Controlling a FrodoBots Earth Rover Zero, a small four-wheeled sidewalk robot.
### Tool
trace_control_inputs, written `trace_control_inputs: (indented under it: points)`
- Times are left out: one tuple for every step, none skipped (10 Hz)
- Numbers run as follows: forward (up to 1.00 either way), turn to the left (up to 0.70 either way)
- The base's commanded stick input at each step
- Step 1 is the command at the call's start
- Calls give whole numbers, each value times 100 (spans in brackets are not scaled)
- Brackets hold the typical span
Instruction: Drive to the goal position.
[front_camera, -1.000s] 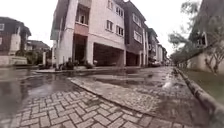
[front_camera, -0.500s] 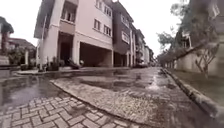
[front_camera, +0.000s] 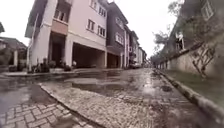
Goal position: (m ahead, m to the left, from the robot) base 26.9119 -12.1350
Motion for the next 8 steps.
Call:
trace_control_inputs:
  points:
    - [50, -50]
    - [50, 0]
    - [50, -50]
    - [50, -50]
    - [50, -49]
    - [50, -38]
    - [50, -26]
    - [50, -14]
